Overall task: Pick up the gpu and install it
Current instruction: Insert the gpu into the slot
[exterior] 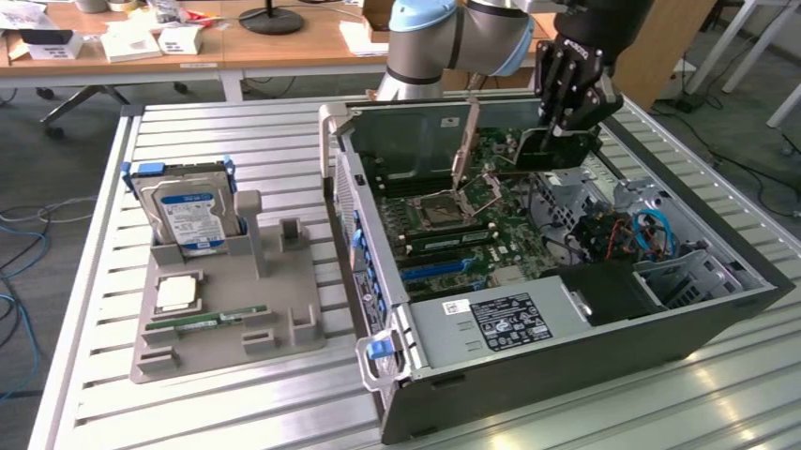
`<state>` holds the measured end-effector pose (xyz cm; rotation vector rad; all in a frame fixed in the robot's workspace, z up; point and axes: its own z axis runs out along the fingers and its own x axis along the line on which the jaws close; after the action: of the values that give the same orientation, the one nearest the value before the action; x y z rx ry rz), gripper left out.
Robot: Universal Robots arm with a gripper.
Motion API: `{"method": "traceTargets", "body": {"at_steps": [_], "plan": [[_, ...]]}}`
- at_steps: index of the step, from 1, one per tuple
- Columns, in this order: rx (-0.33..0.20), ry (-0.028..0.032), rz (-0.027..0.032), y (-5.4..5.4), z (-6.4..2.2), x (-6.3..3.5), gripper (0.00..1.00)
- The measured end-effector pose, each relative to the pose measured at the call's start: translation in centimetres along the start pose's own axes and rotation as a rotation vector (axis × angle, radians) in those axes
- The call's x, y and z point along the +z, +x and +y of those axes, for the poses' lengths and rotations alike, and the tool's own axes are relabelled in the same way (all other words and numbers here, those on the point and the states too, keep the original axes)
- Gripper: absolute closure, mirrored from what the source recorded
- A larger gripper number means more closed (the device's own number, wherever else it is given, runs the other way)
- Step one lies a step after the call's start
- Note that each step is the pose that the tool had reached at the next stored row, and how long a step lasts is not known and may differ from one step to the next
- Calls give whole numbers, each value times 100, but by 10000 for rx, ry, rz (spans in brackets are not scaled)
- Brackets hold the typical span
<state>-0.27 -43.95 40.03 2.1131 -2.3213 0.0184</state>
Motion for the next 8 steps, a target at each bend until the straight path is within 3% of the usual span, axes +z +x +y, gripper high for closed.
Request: {"method": "traceTargets", "body": {"at_steps": [4,8], "plan": [[0,-5,-60,0,0,9,74],[0,-35,-59,0,0,10,74]]}}
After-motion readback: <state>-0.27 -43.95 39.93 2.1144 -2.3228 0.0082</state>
